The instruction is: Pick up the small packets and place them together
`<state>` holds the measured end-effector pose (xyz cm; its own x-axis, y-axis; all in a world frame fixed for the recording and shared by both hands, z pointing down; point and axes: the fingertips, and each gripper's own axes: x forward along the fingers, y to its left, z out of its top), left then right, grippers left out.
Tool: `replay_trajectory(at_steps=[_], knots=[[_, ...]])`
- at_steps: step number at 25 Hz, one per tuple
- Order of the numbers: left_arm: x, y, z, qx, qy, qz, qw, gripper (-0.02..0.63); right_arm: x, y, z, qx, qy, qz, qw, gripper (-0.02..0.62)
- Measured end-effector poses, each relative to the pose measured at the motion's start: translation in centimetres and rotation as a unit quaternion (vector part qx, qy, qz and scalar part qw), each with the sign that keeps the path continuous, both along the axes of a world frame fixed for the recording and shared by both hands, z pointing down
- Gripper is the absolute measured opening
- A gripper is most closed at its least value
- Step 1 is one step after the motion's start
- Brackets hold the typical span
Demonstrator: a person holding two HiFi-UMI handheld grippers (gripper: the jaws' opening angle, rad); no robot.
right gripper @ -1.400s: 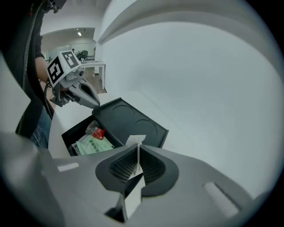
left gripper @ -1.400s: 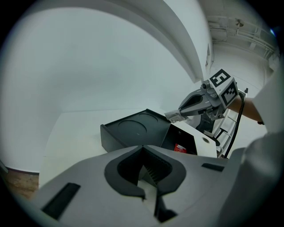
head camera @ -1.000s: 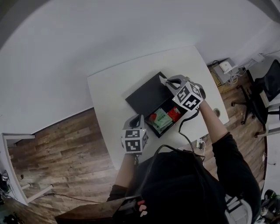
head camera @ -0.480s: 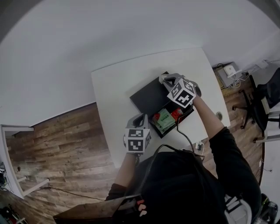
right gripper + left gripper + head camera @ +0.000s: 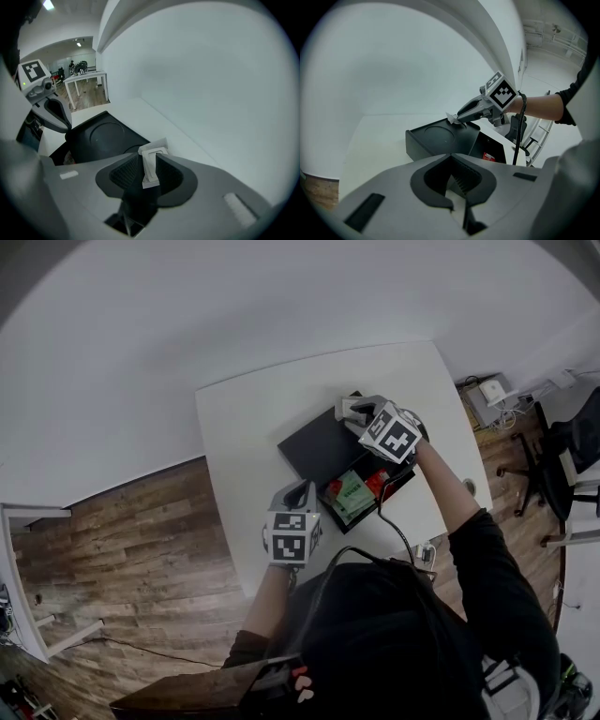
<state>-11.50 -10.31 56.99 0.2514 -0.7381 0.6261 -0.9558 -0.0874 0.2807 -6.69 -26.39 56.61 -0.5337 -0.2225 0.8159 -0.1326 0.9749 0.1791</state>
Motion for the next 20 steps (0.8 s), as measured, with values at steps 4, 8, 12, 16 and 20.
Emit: replay_trajectory(at_steps=[4,8,12,16,20], knots=[[0.1,0.1,-0.2,-0.001,-0.001,0.002,1.0000,-0.002,1.2,0.2,-2.9,0.009,-0.046,0.009,0.999,0.114],[0.1,0.1,-0.1,0.001,0.000,0.000,1.0000,-0.002,3.3,2.5,-6.0,-0.006,-0.067,0.001,0.998,0.114],[-0.1,0.3,-0.1,0.002,0.001,-0.001,1.0000,-0.002,5.5,7.3,-5.5,-0.046,-0.038,-0.044,0.997,0.114],[-0.1,0.3,-0.1,0.001,0.004,-0.004,1.0000,-0.002,6.8,13.4,-2.0,-0.107,0.019,-0.110,0.988,0.114],[0.1,0.4,-0.1,0.000,0.006,-0.005,1.0000,-0.002,6.6,17.8,0.9,-0.147,0.054,-0.156,0.975,0.114]])
